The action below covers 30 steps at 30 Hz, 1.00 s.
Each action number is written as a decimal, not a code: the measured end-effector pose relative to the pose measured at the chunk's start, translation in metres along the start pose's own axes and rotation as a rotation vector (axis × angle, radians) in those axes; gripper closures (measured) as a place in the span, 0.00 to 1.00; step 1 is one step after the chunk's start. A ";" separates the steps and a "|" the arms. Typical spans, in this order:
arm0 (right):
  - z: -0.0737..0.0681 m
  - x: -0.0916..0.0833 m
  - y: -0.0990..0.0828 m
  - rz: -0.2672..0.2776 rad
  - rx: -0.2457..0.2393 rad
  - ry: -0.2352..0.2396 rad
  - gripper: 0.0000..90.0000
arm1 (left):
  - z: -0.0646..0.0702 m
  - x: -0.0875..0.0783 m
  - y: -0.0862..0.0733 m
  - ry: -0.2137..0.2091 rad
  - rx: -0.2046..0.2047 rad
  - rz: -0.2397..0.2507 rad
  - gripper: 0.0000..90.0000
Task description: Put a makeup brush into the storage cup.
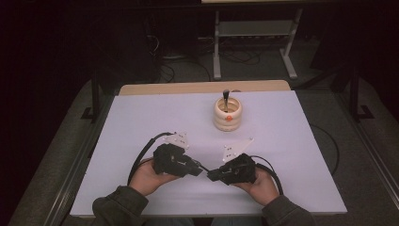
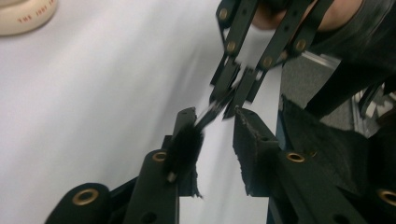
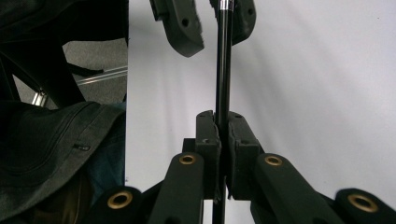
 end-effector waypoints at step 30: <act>-0.004 0.014 0.011 -0.062 -0.084 -0.096 0.81 | 0.002 0.000 0.013 0.015 -0.024 -0.027 0.95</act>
Point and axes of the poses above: each handheld gripper's, and its own axes: x roughly forward along the jaws, y roughly out of its top, z roughly to its right, the point moved 5 cm from there along x, roughly forward along the jaws, and after that the axes turned 2 degrees about z, right-handed, at the moved point
